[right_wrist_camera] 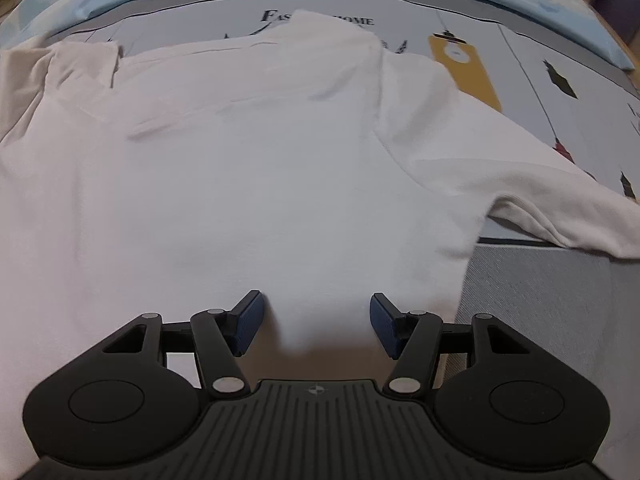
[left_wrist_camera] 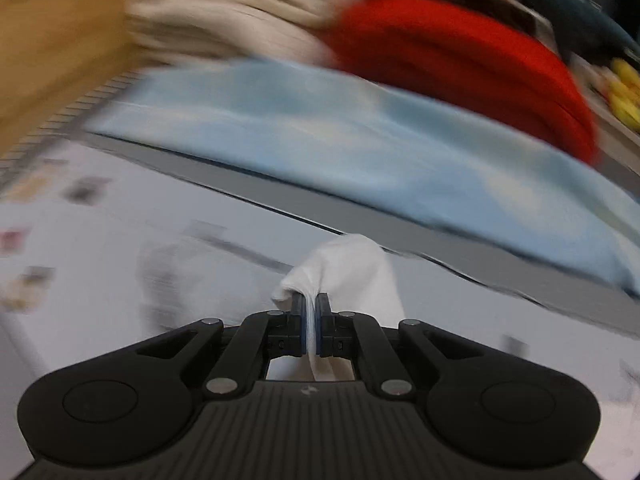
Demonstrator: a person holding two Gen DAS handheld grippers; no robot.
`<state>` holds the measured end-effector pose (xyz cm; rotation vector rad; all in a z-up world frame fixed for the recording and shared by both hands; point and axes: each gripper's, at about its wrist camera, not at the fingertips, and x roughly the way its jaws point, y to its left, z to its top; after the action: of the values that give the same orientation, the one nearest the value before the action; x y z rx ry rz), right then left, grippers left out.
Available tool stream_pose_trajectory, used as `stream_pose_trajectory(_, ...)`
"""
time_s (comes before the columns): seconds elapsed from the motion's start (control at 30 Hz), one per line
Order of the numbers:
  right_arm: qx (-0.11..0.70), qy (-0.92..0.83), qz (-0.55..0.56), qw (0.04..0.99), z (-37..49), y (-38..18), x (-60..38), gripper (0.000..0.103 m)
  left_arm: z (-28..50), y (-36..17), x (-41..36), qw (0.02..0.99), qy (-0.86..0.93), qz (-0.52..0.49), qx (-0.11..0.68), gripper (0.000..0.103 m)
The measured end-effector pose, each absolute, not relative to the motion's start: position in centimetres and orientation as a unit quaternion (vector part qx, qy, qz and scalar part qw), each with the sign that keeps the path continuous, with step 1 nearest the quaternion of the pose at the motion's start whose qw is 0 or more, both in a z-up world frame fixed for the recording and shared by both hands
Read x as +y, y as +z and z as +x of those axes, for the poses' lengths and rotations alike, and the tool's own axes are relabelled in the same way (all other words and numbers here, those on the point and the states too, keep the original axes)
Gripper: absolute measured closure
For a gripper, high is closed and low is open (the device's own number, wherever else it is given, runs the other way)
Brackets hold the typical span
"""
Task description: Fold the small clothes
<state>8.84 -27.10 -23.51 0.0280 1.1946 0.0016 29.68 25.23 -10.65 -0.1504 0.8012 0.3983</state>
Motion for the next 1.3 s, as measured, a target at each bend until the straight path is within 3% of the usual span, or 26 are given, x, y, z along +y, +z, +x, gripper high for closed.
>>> stream_pose_trajectory(0.17,0.554,-0.007,0.014,0.833,8.2,-23.7,-27.1,0.042,23.2,-9.5,35.4,0.869,0.323,-0.106,0.358,0.096)
stream_pose_trajectory(0.27,0.552,-0.013,0.002,0.833,8.2,-23.8,-26.5,0.042,20.5,-10.3,39.5,0.832,0.386,-0.158,0.365,0.085)
stream_pose_trajectory(0.33,0.555,-0.014,-0.005,0.831,8.3,-23.7,-26.2,0.042,19.1,-10.6,41.2,0.822,0.391,-0.186,0.369,0.058)
stream_pose_trajectory(0.43,0.562,-0.014,-0.009,0.827,8.5,-23.6,-26.0,0.042,17.7,-10.7,41.8,0.829,0.375,-0.197,0.366,0.029)
stream_pose_trajectory(0.6,0.566,-0.018,-0.018,0.824,8.7,-23.7,-25.7,0.040,16.9,-11.1,42.3,0.827,0.332,-0.259,0.372,0.027)
stream_pose_trajectory(0.7,0.568,-0.021,-0.028,0.822,8.8,-23.7,-25.4,0.040,19.8,-12.9,42.2,0.801,0.319,-0.289,0.415,0.018)
stream_pose_trajectory(0.8,0.569,-0.025,-0.035,0.822,8.9,-23.8,-25.0,0.040,23.3,-15.9,42.4,0.758,0.334,-0.290,0.479,0.019)
stream_pose_trajectory(0.87,0.570,-0.030,-0.039,0.820,8.9,-23.8,-24.7,0.038,24.8,-17.8,42.3,0.743,0.339,-0.278,0.506,0.057)
stream_pose_trajectory(0.9,0.571,-0.032,-0.042,0.819,9.0,-23.9,-24.6,0.038,25.0,-18.1,42.1,0.745,0.337,-0.270,0.508,0.101)
stream_pose_trajectory(1.03,0.576,-0.028,-0.059,0.815,9.4,-23.8,-24.2,0.038,21.9,-13.7,41.8,0.811,0.270,-0.314,0.413,0.100)
stream_pose_trajectory(1.13,0.575,-0.025,-0.062,0.815,9.6,-23.8,-24.3,0.038,14.6,-7.2,42.5,0.878,0.171,-0.341,0.289,0.100)
stream_pose_trajectory(1.2,0.574,-0.029,-0.056,0.816,9.5,-23.9,-24.4,0.038,9.5,-6.0,43.2,0.892,0.173,-0.321,0.268,0.098)
stream_pose_trajectory(1.27,0.572,-0.033,-0.052,0.818,9.3,-23.9,-24.3,0.038,5.7,-9.0,45.0,0.868,0.225,-0.312,0.315,0.087)
stream_pose_trajectory(1.3,0.571,-0.034,-0.051,0.819,9.2,-23.9,-24.3,0.038,4.6,-10.9,46.2,0.844,0.250,-0.326,0.343,0.063)
